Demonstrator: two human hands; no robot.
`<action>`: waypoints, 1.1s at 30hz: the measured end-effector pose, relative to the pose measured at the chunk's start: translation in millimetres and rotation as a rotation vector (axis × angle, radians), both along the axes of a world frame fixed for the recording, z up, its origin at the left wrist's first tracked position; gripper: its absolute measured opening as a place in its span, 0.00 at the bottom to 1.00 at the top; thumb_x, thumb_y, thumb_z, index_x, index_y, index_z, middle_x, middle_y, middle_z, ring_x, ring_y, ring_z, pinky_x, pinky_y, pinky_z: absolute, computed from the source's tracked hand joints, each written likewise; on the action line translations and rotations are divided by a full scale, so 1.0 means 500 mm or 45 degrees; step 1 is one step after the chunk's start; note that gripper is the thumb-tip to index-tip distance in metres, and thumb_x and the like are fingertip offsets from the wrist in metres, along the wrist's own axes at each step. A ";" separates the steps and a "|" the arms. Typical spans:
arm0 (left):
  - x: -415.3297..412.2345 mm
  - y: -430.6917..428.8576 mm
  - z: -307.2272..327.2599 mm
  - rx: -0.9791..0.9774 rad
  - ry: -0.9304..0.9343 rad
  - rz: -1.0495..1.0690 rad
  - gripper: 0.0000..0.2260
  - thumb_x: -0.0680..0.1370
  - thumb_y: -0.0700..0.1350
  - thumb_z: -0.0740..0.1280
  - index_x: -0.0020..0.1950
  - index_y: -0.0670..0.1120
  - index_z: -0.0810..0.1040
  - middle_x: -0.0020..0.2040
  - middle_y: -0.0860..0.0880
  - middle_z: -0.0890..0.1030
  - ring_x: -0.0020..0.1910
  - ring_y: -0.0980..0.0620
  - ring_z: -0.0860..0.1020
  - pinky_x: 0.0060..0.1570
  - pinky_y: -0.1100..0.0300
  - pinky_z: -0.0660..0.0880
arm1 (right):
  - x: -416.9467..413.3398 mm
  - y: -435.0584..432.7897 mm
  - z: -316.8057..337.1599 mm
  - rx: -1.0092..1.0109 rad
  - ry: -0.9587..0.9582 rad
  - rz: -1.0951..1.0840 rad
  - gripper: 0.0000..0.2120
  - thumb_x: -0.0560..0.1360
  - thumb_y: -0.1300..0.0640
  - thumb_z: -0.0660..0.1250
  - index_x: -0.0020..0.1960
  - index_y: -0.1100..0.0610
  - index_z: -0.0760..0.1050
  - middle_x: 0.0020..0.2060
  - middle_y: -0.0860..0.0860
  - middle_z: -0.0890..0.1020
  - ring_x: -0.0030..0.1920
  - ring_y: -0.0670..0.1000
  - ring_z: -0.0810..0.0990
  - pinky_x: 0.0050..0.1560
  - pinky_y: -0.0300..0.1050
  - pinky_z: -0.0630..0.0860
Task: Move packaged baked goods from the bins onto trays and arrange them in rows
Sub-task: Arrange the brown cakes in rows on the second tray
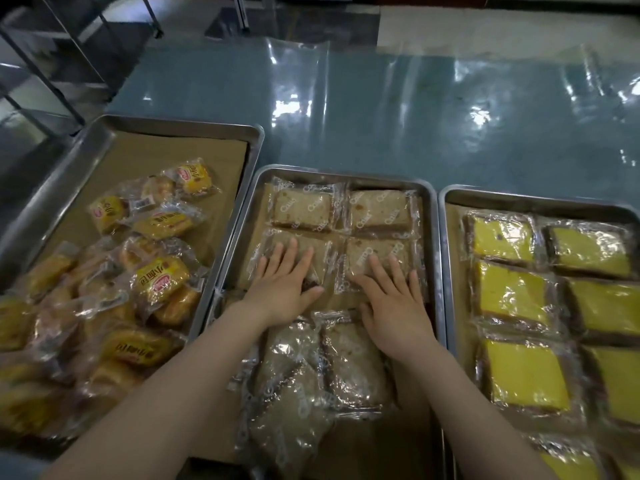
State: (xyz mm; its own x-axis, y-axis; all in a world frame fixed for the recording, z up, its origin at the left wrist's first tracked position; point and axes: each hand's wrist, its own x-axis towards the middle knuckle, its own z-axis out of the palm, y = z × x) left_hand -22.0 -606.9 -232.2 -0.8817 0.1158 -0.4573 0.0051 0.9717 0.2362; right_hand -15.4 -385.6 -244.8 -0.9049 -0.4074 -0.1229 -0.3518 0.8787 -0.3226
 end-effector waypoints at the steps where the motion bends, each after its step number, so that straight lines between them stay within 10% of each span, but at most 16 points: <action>1: -0.007 0.003 -0.001 -0.006 -0.004 0.014 0.34 0.78 0.65 0.49 0.73 0.57 0.30 0.71 0.50 0.26 0.70 0.49 0.27 0.69 0.49 0.31 | 0.000 -0.001 -0.002 -0.014 0.004 -0.016 0.22 0.80 0.51 0.55 0.73 0.41 0.57 0.78 0.48 0.46 0.76 0.54 0.36 0.72 0.58 0.33; 8: 0.041 -0.013 0.025 0.370 0.242 0.172 0.30 0.79 0.58 0.54 0.75 0.60 0.39 0.76 0.58 0.37 0.74 0.57 0.38 0.70 0.53 0.43 | 0.019 0.006 0.015 -0.118 0.003 -0.044 0.22 0.79 0.48 0.57 0.73 0.43 0.59 0.77 0.47 0.50 0.76 0.52 0.37 0.74 0.57 0.37; 14: 0.208 -0.040 0.007 0.021 0.255 0.074 0.31 0.76 0.66 0.46 0.74 0.57 0.38 0.75 0.52 0.35 0.73 0.55 0.32 0.70 0.55 0.31 | 0.130 -0.015 0.041 -0.183 -0.006 -0.168 0.27 0.74 0.38 0.60 0.70 0.48 0.66 0.67 0.47 0.70 0.68 0.51 0.63 0.69 0.51 0.62; 19: 0.255 -0.030 -0.014 0.027 0.278 0.088 0.38 0.70 0.72 0.39 0.76 0.56 0.38 0.74 0.52 0.33 0.72 0.53 0.30 0.69 0.53 0.30 | 0.182 -0.024 0.029 -0.138 -0.168 -0.033 0.28 0.77 0.49 0.63 0.74 0.39 0.57 0.76 0.40 0.49 0.76 0.50 0.43 0.75 0.55 0.44; 23: 0.262 -0.026 -0.018 0.045 0.270 0.069 0.36 0.74 0.68 0.49 0.77 0.55 0.43 0.75 0.53 0.35 0.72 0.54 0.32 0.70 0.53 0.31 | 0.200 0.005 0.044 0.022 0.024 -0.117 0.29 0.73 0.62 0.66 0.70 0.41 0.68 0.76 0.48 0.58 0.75 0.56 0.52 0.73 0.59 0.52; 27: 0.264 -0.028 -0.017 0.078 0.333 0.074 0.35 0.75 0.67 0.50 0.77 0.55 0.44 0.77 0.52 0.38 0.73 0.54 0.32 0.69 0.54 0.31 | 0.228 0.002 0.048 0.086 0.048 -0.292 0.25 0.73 0.50 0.67 0.70 0.46 0.67 0.71 0.49 0.66 0.70 0.56 0.63 0.67 0.55 0.63; 33: 0.274 -0.026 -0.019 0.136 0.362 0.080 0.33 0.77 0.65 0.53 0.77 0.54 0.49 0.78 0.51 0.41 0.72 0.55 0.33 0.70 0.53 0.33 | 0.186 -0.003 0.037 0.174 0.024 -0.013 0.30 0.77 0.63 0.60 0.75 0.45 0.59 0.77 0.48 0.54 0.77 0.52 0.47 0.74 0.56 0.40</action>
